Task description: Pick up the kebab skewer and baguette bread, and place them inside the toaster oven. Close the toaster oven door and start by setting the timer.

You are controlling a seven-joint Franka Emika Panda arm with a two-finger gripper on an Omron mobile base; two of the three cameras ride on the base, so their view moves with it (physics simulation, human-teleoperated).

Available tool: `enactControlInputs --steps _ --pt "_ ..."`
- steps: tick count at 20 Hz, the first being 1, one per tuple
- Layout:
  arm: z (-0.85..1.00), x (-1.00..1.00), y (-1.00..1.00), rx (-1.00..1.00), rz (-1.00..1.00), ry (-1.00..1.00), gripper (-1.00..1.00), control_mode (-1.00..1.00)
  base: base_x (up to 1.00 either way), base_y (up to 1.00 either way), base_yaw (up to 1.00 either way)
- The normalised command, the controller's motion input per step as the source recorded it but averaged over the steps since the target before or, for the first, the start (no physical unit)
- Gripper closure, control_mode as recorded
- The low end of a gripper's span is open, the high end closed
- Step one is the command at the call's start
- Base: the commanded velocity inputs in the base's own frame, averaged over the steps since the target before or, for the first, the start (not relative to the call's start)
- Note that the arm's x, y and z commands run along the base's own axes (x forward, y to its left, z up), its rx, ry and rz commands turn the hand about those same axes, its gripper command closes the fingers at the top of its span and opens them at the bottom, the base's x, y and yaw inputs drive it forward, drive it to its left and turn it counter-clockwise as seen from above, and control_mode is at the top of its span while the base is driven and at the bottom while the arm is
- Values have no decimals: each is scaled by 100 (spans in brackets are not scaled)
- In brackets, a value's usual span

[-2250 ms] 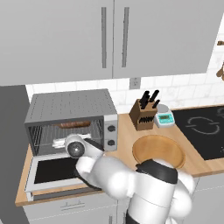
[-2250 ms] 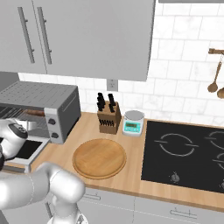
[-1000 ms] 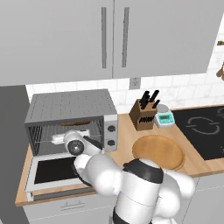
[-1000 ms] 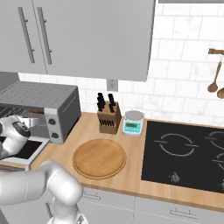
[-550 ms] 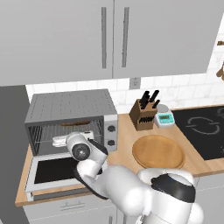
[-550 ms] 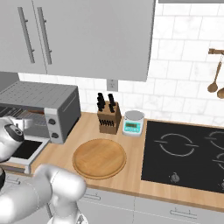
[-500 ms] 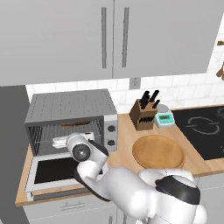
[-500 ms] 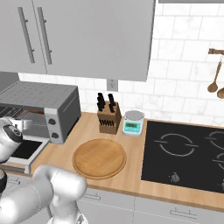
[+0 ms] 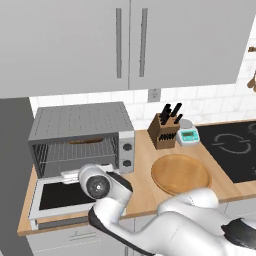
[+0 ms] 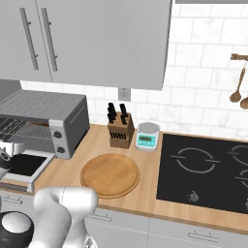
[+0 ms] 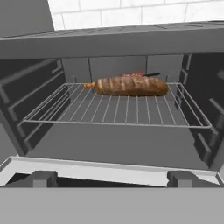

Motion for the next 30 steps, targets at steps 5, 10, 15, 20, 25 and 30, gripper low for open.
enactControlInputs --steps 5,10,15,20,25,30 --pt "2 -78 -1 0 -1 11 -100 -100 0 0 0" --pt "0 -65 -4 0 0 15 -100 -100 0 0 0" --pt "4 -70 -11 2 0 19 -100 -100 0 0 0" --pt "15 -56 0 0 0 24 -100 -100 0 0 0" --pt "10 -36 4 0 0 21 -100 -100 0 0 0" --pt "-8 -46 5 0 0 19 -100 -100 0 0 0"
